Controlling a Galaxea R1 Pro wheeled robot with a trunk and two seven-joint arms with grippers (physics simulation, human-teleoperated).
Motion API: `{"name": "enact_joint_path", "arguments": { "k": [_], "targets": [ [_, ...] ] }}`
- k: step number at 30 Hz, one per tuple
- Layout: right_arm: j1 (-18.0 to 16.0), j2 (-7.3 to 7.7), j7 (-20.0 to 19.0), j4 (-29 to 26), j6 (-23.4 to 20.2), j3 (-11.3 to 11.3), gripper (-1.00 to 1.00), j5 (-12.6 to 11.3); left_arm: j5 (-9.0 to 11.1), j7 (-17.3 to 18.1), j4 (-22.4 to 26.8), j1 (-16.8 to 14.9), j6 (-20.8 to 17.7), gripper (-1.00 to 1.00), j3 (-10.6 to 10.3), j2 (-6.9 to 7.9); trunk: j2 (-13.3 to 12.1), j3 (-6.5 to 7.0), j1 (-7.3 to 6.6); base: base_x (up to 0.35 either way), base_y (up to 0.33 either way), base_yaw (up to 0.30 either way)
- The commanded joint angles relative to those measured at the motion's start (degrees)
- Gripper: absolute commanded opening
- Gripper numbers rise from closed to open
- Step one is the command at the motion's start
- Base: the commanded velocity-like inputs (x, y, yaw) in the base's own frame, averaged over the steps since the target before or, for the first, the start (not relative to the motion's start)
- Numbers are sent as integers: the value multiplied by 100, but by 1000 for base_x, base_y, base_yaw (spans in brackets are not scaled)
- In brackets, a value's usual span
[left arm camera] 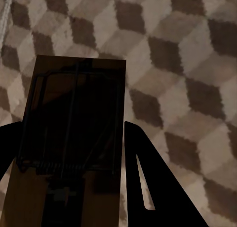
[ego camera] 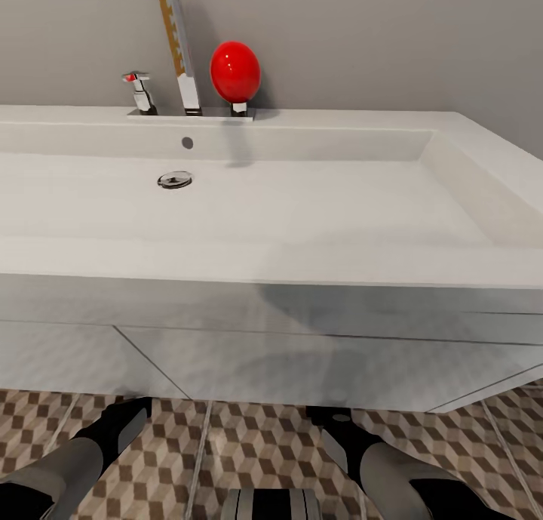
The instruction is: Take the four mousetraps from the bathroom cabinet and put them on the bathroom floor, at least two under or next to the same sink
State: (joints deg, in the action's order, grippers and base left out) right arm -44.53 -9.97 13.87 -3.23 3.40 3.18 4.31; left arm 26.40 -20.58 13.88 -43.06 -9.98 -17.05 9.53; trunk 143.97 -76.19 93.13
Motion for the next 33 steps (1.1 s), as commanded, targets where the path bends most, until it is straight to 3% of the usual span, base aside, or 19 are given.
{"name": "enact_joint_path", "arguments": {
  "k": [1,10,14,17,33],
  "targets": [
    [-3,-2,19,7,21,34,-100,27,14,-33,18,-1,-50,-100,-53,5,2,-4,-1,0,0,0],
    [-43,-2,35,7,-18,41,-100,11,14,-33,18,-1,-53,-100,-53,-3,2,-4,-1,0,0,0],
    [-62,-2,37,-39,-726,53,-100,7,14,-33,18,-1,-56,-100,-53,-6,2,-4,-1,0,0,0],
    [-67,-2,37,-61,-876,58,-100,8,13,-33,18,-1,-56,-100,-53,-5,2,-4,-1,0,0,0],
    [-160,-2,37,-72,-948,63,-100,3,12,-33,18,-1,-53,-100,-54,-11,2,-4,-1,0,0,0]
  ]
}}
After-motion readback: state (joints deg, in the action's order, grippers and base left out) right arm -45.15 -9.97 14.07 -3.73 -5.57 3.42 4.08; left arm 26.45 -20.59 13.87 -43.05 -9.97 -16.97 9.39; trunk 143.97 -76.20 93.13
